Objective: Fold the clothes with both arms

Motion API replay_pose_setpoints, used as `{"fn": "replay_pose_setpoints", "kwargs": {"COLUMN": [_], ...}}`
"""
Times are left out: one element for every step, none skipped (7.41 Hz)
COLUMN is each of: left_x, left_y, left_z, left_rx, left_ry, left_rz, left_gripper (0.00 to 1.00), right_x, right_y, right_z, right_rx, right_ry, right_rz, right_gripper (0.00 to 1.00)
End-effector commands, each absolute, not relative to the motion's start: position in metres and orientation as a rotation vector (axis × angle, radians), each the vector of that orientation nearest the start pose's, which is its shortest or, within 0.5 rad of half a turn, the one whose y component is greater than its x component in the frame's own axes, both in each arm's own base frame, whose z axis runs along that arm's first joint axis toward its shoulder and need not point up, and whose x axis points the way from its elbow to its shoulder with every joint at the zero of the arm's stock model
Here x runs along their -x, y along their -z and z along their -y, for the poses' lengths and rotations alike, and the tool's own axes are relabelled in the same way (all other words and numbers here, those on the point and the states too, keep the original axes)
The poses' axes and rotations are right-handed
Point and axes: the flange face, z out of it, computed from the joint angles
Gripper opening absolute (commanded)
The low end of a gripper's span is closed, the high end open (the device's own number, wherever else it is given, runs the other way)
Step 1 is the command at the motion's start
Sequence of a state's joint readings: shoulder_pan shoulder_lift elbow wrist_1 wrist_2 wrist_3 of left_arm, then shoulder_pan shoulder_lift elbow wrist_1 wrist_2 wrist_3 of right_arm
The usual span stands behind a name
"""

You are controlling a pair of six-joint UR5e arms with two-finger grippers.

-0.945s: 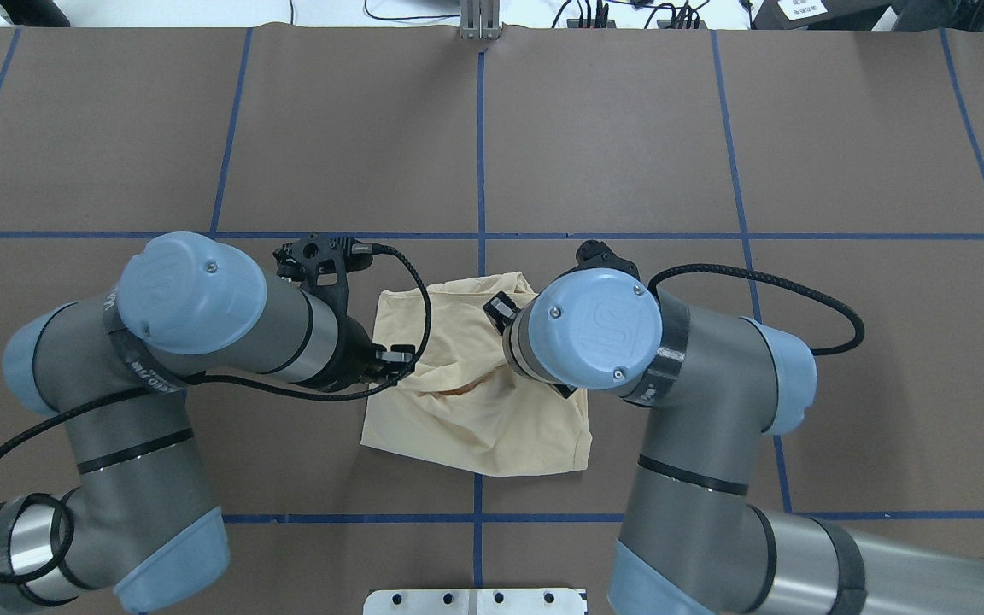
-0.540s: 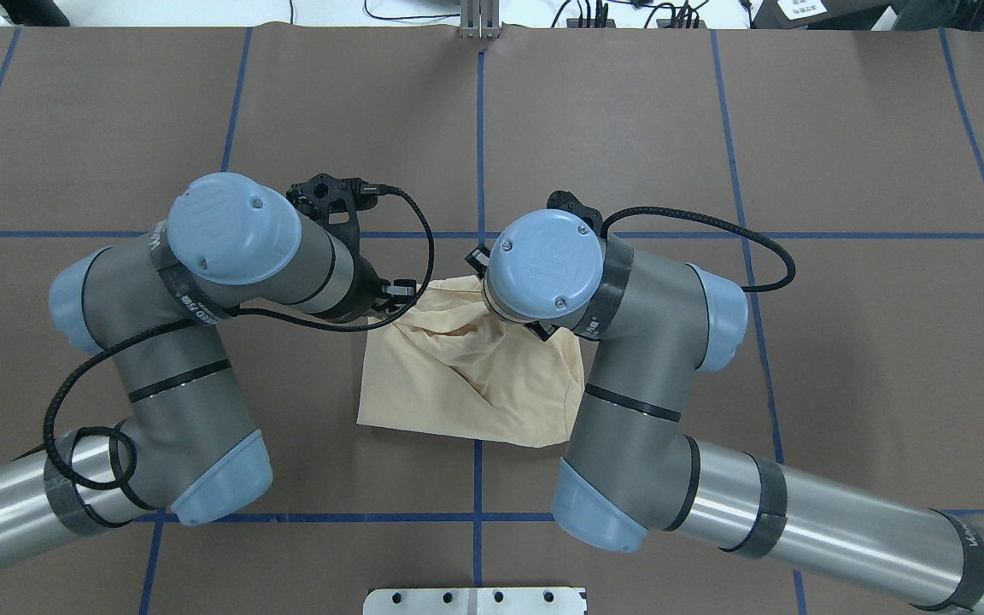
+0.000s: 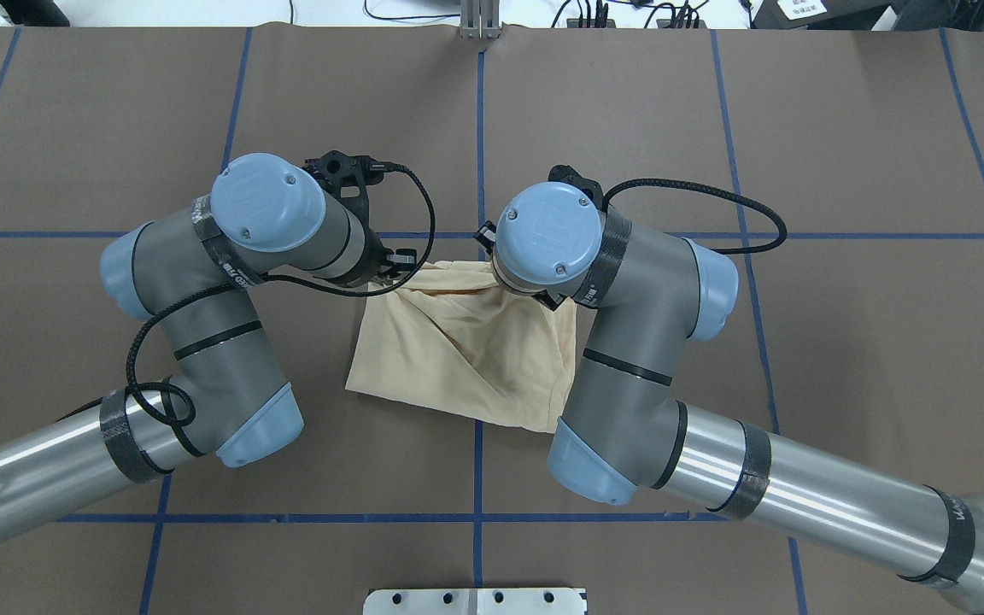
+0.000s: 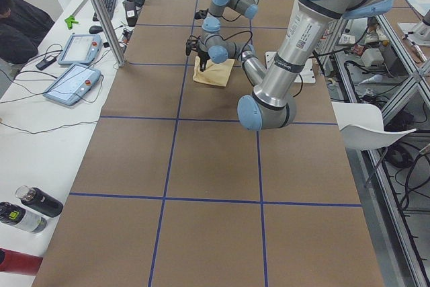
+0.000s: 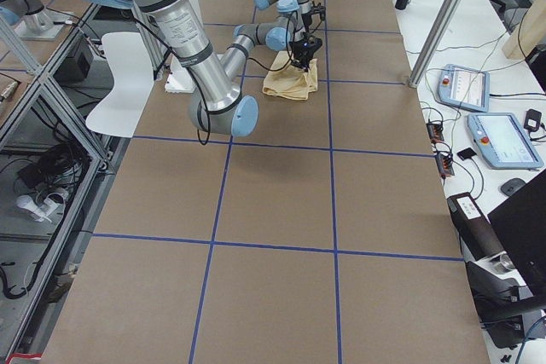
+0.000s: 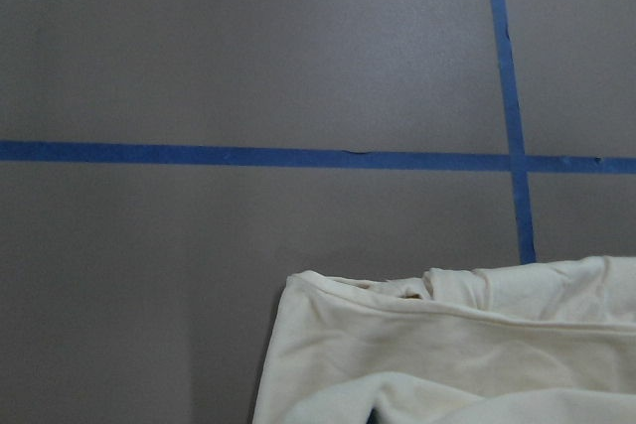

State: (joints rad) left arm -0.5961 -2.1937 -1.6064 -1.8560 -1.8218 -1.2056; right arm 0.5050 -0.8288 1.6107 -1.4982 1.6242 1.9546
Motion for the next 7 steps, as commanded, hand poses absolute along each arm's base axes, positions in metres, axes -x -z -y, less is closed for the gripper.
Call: {"fn": "replay_pose_setpoints", "kwargs": {"left_x": [-0.498, -0.484, -0.461, -0.428, -0.395, -0.36, -0.323], "left_y": [-0.245, -0.245, -0.243, -0.248, -0.27, -0.285, -0.291], "left_z": [0.503, 0.515, 0.528, 0.544, 0.542, 0.537, 0.533], "left_rx": [-0.289, -0.308, -0.282, -0.293, -0.326, -0.356, -0.388], "left_ry": [0.047, 0.003, -0.062, -0.135, -0.183, -0.231, -0.312], "left_rz": [-0.927, -0.923, -0.953, -0.966, -0.943, -0.896, -0.832], "left_gripper": [1.0, 1.0, 1.0, 1.0, 1.0, 1.0, 1.0], "right_x": [0.542, 0.513, 0.483, 0.468, 0.439, 0.389, 0.335], "right_y": [-0.196, -0.201, -0.203, -0.208, -0.225, -0.25, -0.274], "right_z": [0.473, 0.499, 0.519, 0.53, 0.536, 0.53, 0.521], "right_rx": [-0.044, 0.06, 0.121, 0.113, 0.107, 0.099, 0.08], "right_ry": [-0.684, -0.653, -0.618, -0.586, -0.52, -0.44, -0.352], "right_rz": [0.849, 0.839, 0.834, 0.824, 0.813, 0.802, 0.777], "right_gripper": [1.0, 1.0, 1.0, 1.0, 1.0, 1.0, 1.0]}}
